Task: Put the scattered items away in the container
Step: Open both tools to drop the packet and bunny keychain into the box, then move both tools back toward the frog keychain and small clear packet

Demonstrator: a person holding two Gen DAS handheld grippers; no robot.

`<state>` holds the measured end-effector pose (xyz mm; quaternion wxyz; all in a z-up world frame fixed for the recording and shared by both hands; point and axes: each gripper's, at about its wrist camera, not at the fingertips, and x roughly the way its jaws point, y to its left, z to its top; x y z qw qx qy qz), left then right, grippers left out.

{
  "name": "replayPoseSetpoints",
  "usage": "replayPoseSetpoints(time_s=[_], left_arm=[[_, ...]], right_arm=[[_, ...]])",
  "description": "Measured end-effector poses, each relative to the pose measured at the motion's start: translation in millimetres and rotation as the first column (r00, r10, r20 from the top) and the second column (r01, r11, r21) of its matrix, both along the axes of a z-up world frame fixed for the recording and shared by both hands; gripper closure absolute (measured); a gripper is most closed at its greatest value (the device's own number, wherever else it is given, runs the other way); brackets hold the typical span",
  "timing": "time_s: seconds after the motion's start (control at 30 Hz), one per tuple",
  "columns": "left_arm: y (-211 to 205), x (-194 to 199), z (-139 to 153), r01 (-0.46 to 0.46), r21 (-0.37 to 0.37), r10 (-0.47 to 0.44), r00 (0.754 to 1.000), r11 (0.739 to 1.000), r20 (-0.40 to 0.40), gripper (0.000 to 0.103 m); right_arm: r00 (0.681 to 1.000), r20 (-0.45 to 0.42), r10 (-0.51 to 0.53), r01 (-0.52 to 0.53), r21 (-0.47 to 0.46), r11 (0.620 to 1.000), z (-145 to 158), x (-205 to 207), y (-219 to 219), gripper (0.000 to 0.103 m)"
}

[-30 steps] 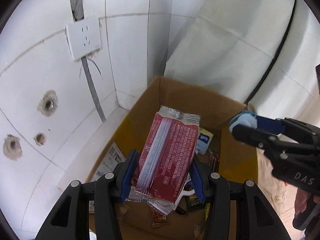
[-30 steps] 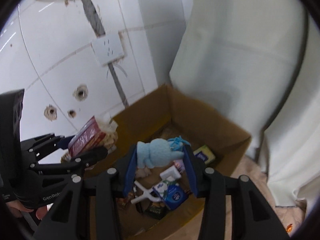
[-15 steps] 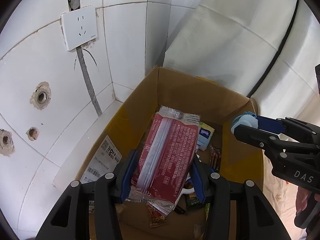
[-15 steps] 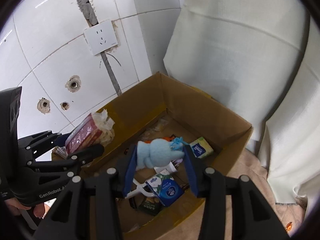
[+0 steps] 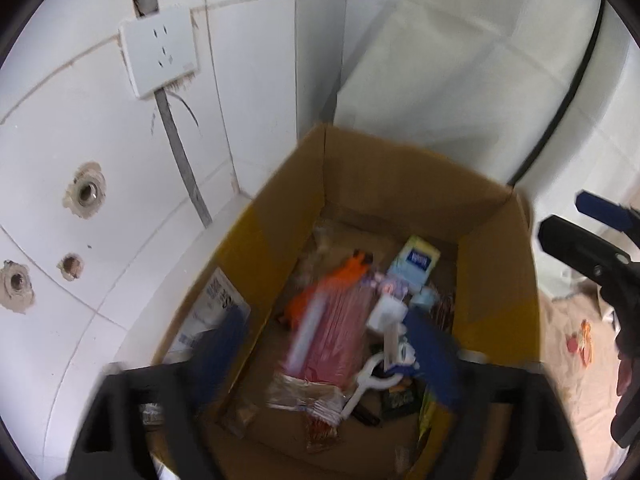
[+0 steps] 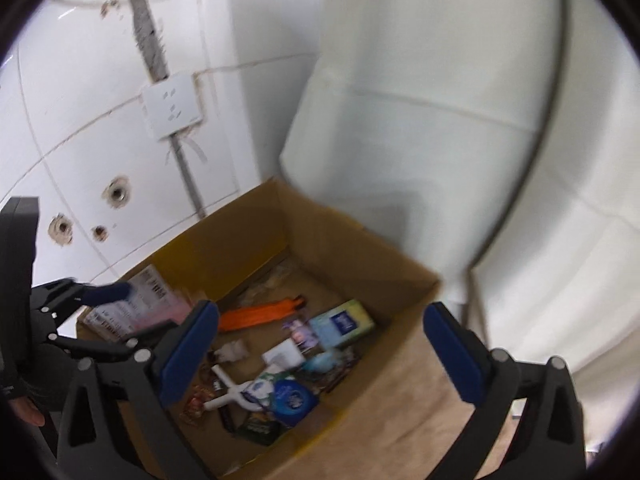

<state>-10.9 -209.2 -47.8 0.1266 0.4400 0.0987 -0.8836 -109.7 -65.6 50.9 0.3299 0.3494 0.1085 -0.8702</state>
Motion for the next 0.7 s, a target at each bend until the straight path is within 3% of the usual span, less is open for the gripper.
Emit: replayPoseSetpoints(time_s=[0.2,0.43,0.7], left_arm=[[5,5,23,-0.003,0.029,0.005,0.997,1.0,-0.073,0.005],[41,-3,49,0.051,-0.007,-0.052,0.995,0.999,-0.08,0.005],[126,-19,61,0.234,-0.01,-0.234,0.969,0.972,-0.076,0.004]], right_arm=[[0.996,-0.009,-0.085,0.084,-0.068,0.994,21,-3,54,0.0],[0.981,-0.042,-0.191,0.185,-0.119,0.976,48,6,138,0.0],[0.935,-0.065,-0.349,0.341,-0.1,0.935,48,28,245,0.0]])
